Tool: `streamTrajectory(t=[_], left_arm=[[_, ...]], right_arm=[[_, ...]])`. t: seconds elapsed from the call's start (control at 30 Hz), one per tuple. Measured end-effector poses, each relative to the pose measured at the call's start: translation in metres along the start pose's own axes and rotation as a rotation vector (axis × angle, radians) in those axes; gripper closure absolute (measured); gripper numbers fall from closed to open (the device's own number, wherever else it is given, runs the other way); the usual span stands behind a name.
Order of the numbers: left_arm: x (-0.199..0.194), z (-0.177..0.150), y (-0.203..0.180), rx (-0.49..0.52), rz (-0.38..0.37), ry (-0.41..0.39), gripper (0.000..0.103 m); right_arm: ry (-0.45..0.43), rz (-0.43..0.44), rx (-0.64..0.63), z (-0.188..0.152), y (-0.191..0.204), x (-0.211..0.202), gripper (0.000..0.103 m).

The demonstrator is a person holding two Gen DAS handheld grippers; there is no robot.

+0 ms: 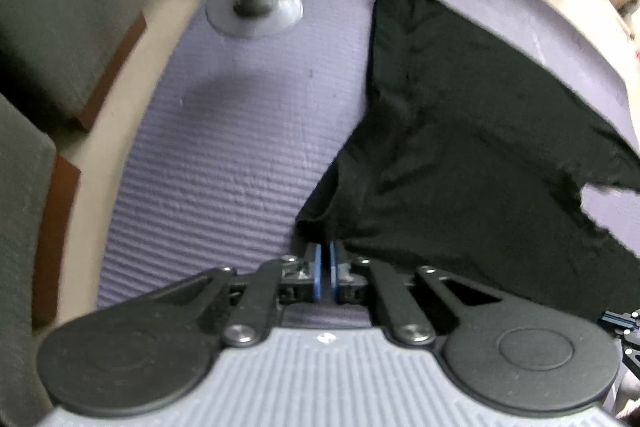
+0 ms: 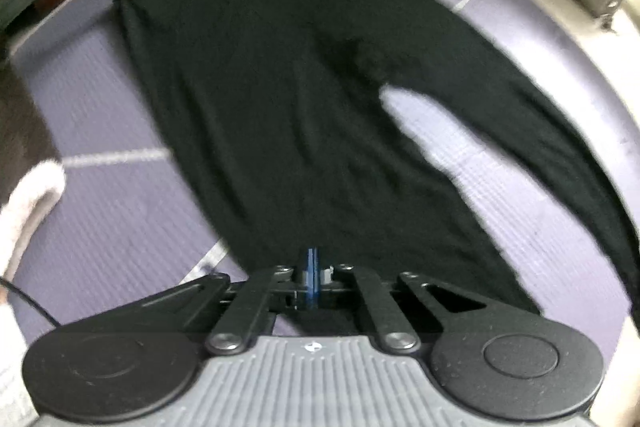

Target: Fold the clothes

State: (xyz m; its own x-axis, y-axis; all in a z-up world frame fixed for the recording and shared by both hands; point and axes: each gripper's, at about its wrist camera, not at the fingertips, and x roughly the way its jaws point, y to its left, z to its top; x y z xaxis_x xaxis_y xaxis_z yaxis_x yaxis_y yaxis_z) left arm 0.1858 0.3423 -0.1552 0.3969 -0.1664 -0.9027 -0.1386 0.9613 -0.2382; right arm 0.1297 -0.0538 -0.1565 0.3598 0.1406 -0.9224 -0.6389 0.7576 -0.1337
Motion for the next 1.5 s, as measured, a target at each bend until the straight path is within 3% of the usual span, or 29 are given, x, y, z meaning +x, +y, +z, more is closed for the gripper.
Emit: streamTrajectory(t=[0.07,0.1,0.17,0.33,0.4,0.57,0.77,1.13,1.33,1.5], left_arm=[[-0.006,0.003,-0.003,0.001,-0.009,-0.037,0.1],[-0.007,0.004,-0.005,0.005,-0.013,-0.048,0.1],[-0.005,0.005,-0.007,0.009,-0.019,-0.051,0.1],[0.002,0.003,-0.003,-0.002,-0.024,-0.034,0.1],[0.0,0.002,0.001,-0.025,-0.042,-0.049,0.1],[-0.001,0.001,0.0,-0.036,-0.073,-0.099,0.1],[-0.004,0.003,-0.002,-0.037,-0.093,-0.163,0.1],[-0.002,0.012,-0.009,-0.041,-0.113,-0.249,0.1],[-0.004,0.011,-0.006,-0.058,-0.126,-0.261,0.1],[-0.002,0.011,-0.003,-0.068,-0.134,-0.255,0.1]], right_arm=[[0.001,0.008,-0.01,0.002,-0.002,-0.005,0.103],[0.014,0.026,-0.02,0.001,-0.002,-0.006,0.098],[0.04,0.053,-0.049,-0.002,0.0,-0.006,0.091],[0.135,0.099,-0.174,-0.022,0.01,0.007,0.088],[0.138,0.101,-0.18,-0.023,0.009,0.011,0.077],[0.16,0.119,-0.192,-0.026,0.007,0.022,0.077],[0.111,0.169,-0.151,-0.023,0.01,0.017,0.077],[-0.017,0.095,-0.203,0.003,0.05,0.023,0.068],[-0.02,0.026,-0.243,0.011,0.053,0.034,0.068],[0.028,0.045,-0.171,-0.003,0.027,0.026,0.073]])
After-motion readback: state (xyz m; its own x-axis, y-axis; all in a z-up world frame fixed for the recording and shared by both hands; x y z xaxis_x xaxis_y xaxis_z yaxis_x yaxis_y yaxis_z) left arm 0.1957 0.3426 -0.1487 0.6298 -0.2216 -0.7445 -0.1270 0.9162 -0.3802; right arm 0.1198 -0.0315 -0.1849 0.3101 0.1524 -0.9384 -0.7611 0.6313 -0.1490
